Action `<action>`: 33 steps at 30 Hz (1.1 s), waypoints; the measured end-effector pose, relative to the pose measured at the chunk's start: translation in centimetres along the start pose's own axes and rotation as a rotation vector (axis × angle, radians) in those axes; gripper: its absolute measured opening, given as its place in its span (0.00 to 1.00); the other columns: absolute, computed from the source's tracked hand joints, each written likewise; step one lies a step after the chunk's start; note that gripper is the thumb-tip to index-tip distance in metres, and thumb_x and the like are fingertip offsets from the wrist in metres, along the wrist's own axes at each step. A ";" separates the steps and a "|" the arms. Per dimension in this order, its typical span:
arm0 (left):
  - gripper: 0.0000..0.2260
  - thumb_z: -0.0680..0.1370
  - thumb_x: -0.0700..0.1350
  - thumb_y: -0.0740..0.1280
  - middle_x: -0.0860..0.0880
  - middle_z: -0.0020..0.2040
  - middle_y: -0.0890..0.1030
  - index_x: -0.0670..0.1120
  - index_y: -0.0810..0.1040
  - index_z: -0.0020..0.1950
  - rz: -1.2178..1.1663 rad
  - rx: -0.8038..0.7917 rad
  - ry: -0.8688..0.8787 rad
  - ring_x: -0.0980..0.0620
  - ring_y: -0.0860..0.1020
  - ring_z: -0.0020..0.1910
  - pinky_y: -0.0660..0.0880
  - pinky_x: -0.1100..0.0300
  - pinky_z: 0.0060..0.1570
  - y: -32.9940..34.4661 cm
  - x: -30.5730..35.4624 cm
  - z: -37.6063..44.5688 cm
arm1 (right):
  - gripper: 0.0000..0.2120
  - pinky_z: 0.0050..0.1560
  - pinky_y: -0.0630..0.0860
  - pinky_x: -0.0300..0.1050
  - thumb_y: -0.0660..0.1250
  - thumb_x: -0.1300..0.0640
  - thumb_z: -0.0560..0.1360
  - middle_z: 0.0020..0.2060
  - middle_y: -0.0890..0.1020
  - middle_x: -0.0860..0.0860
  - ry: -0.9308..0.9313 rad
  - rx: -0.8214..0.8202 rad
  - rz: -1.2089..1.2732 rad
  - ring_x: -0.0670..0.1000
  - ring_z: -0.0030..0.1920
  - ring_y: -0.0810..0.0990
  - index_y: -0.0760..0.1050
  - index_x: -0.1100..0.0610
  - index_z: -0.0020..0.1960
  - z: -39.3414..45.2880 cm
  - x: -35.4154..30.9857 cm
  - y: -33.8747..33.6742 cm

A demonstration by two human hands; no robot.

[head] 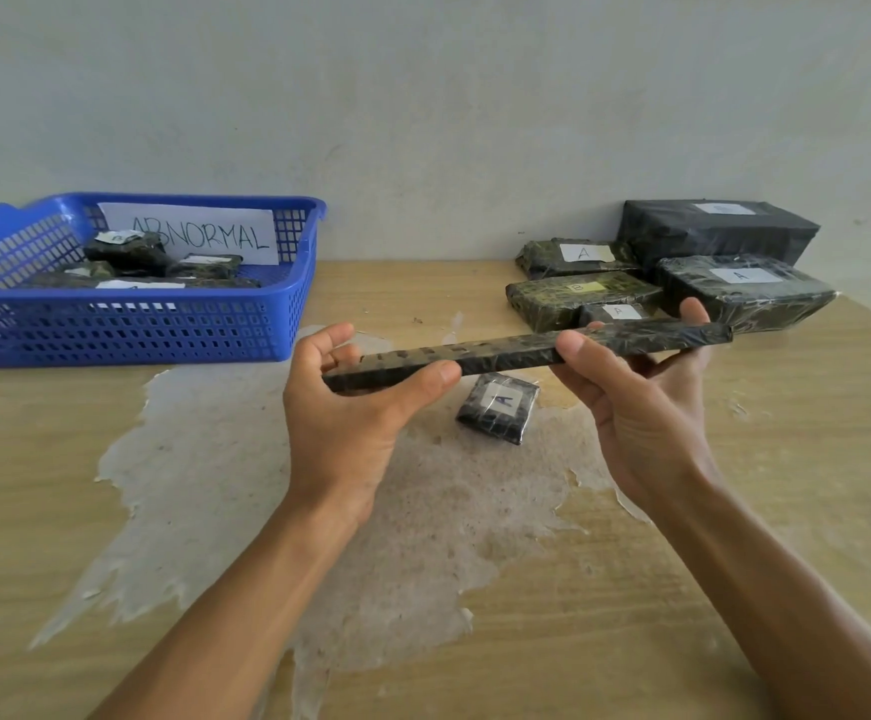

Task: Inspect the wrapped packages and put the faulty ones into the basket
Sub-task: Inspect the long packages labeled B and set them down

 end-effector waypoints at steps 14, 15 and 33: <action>0.42 0.57 0.46 0.85 0.54 0.59 0.73 0.53 0.67 0.66 -0.063 0.042 0.117 0.65 0.82 0.45 0.75 0.75 0.42 0.7 1.2 -1.2 | 0.75 0.72 0.70 0.63 0.89 0.48 0.44 0.70 0.73 0.53 -0.013 0.016 -0.010 0.54 0.72 0.74 0.44 0.42 0.78 -0.4 0.8 0.7; 0.41 0.58 0.46 0.85 0.54 0.59 0.73 0.53 0.67 0.65 -0.051 0.042 0.115 0.67 0.81 0.43 0.74 0.75 0.42 0.6 1.2 -1.2 | 0.75 0.72 0.69 0.64 0.90 0.49 0.45 0.70 0.73 0.54 -0.007 0.008 -0.011 0.55 0.72 0.74 0.44 0.43 0.77 -0.3 0.8 0.7; 0.19 0.63 0.42 0.78 0.43 0.42 0.86 0.38 0.81 0.51 -0.268 -0.217 0.058 0.37 0.85 0.50 0.79 0.44 0.60 0.1 1.6 0.5 | 0.68 0.49 0.82 0.47 0.81 0.61 0.56 0.39 0.85 0.52 0.010 0.058 0.241 0.53 0.44 0.84 0.38 0.53 0.81 1.0 -2.1 -0.7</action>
Point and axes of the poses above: each hand's wrist, its own z-axis towards the middle knuckle, its own y-axis out of the palm, x = y × z, the point moved 3 cm from there along z, towards the middle knuckle
